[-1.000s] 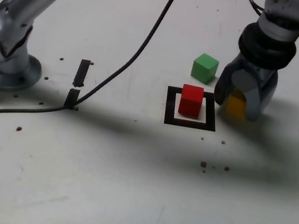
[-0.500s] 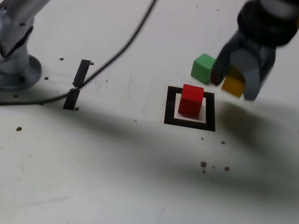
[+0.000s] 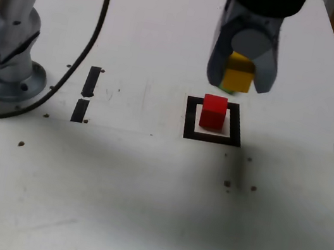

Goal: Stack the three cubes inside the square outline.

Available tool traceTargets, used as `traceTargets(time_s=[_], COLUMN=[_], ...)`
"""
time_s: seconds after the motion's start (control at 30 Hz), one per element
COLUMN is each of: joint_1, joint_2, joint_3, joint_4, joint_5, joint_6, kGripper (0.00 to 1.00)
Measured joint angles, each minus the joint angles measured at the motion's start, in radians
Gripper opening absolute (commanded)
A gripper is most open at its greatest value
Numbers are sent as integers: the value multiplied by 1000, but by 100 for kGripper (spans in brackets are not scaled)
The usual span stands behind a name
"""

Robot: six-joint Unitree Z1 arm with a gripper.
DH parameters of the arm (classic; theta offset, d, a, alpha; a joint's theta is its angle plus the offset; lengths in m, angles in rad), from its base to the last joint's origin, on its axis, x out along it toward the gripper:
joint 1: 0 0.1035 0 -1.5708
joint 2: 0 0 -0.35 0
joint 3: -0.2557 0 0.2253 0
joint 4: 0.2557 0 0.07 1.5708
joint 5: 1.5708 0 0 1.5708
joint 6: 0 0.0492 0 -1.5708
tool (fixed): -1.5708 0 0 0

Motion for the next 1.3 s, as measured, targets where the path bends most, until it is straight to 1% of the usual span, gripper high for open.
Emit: traceTargets(time_s=[0.03, 0.1, 0.17, 0.37, 0.5, 0.63, 0.83, 0.97, 1.1, 1.3], joint_1=[0, 0, 5, 23, 39, 60, 68, 68, 71, 73], joint_2=[-20, -32, -46, -46, -46, -45, -44, -39, -38, -38], joint_3=[57, 88, 130, 232, 295, 336, 350, 350, 350, 346], joint_4=[-36, -56, -95, -185, -244, -271, -304, -314, -318, -315], joint_5=[-3, -4, -9, -35, -41, -38, -38, -36, -25, -18], joint_6=[-18, -23, -27, -27, -20, -6, 7, 10, 18, 30], kGripper=[19, 19, 19, 19, 19, 19, 21, 24, 29, 34])
